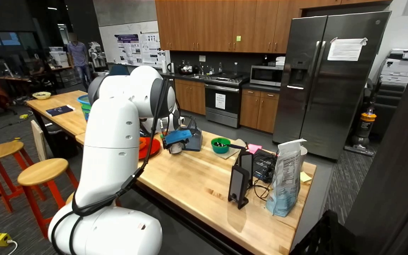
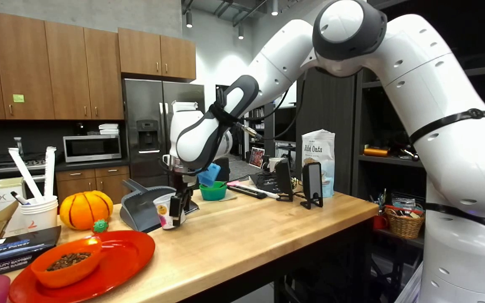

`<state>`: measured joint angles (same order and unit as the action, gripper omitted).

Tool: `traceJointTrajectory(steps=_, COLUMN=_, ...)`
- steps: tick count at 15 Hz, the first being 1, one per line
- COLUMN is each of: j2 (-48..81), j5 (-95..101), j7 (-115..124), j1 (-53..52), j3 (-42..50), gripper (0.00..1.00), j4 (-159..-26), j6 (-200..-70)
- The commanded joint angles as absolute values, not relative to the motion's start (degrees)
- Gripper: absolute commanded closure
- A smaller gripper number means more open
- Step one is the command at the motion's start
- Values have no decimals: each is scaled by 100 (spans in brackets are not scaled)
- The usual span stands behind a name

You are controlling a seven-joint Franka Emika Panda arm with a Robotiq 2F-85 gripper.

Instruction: Push the white container on the dustpan

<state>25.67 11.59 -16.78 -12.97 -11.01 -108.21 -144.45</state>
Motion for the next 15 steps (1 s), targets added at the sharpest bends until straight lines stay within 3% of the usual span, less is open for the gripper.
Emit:
traceJointTrajectory(steps=1, j2=2931, j5=1314, j7=-1530, j1=-1393, j3=-1029, gripper=0, j4=-10380, j6=-14592)
traceJointTrajectory(steps=15, j2=3103, j5=1876, j7=-641, j1=-1813, j3=-337, gripper=0, j4=-10270, j6=-16024)
